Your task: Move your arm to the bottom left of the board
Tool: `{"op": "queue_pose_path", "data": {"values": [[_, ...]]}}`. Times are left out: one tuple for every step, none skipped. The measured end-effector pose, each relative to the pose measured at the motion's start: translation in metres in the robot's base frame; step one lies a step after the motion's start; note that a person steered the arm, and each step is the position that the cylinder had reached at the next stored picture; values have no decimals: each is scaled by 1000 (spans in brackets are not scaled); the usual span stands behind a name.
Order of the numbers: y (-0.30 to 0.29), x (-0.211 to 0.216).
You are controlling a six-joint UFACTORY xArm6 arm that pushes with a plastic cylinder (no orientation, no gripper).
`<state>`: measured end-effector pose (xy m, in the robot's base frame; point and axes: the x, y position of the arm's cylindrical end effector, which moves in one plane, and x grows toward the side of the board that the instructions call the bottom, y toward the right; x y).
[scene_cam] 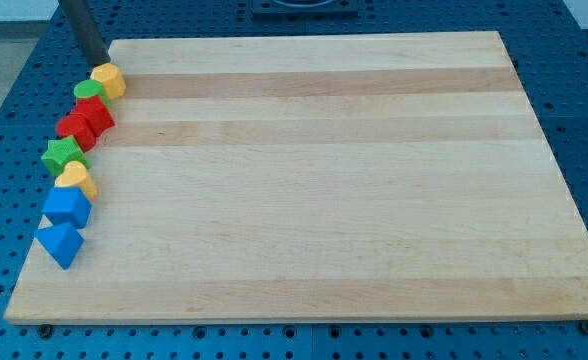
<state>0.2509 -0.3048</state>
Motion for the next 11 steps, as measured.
{"op": "queue_pose_path", "data": {"values": [[1, 22], [0, 40], [0, 57], [0, 64], [0, 49], [0, -8], [1, -59], [48, -57], [123, -13], [166, 71], [170, 165]]}}
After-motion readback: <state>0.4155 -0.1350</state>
